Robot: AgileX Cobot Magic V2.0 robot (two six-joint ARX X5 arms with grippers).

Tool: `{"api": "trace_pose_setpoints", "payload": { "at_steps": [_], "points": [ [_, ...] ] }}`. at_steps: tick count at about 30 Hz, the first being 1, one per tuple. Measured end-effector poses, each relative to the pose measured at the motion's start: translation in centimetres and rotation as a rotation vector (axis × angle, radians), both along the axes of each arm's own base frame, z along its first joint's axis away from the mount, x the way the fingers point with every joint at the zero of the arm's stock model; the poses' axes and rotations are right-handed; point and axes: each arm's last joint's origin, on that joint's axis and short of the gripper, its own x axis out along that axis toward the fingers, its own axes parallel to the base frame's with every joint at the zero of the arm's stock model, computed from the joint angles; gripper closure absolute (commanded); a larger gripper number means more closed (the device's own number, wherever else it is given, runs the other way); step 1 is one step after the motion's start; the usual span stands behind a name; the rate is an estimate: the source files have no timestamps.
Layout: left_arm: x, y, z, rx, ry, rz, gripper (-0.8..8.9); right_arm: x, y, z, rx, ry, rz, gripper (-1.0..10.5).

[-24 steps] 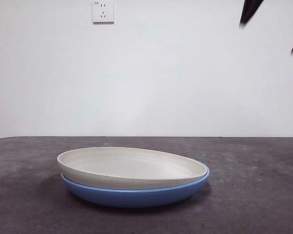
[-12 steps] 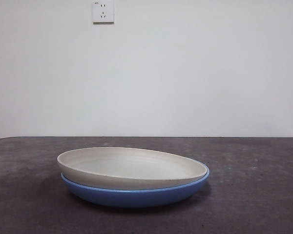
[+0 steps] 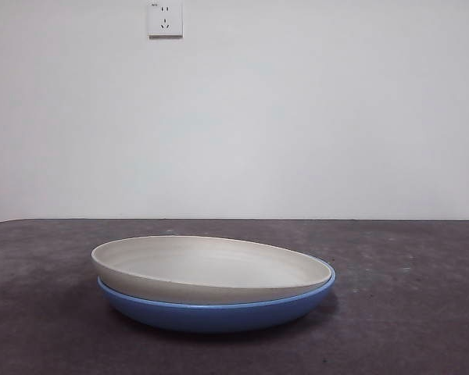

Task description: Pick up the white plate, put it on the blue plate, put it on desk

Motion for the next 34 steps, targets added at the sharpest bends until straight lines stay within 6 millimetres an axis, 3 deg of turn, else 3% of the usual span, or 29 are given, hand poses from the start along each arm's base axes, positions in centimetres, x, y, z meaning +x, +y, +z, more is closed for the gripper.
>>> {"api": "trace_pose_setpoints", "payload": {
  "at_steps": [2, 3, 4, 6, 27, 34],
  "points": [
    [0.0, 0.0, 0.0, 0.000, 0.000, 0.000, 3.16, 0.0, 0.0, 0.0, 0.000, 0.000, 0.000, 6.4],
    [0.0, 0.0, 0.0, 0.000, 0.000, -0.001, 4.20, 0.0, 0.0, 0.0, 0.000, 0.001, 0.000, 7.6],
    [0.0, 0.0, 0.0, 0.000, -0.001, -0.001, 5.92, 0.0, 0.0, 0.0, 0.000, 0.000, 0.000, 9.3],
    [0.0, 0.0, 0.0, 0.000, 0.000, 0.000, 8.17, 0.0, 0.0, 0.0, 0.000, 0.000, 0.000, 9.3],
    [0.0, 0.0, 0.0, 0.001, 0.001, 0.002, 7.94, 0.0, 0.0, 0.0, -0.003, -0.002, 0.001, 9.3],
    [0.4, 1.7, -0.4, 0.000, -0.034, 0.188, 7.93, 0.0, 0.0, 0.0, -0.002, -0.002, 0.002, 9.3]
  ]
}}
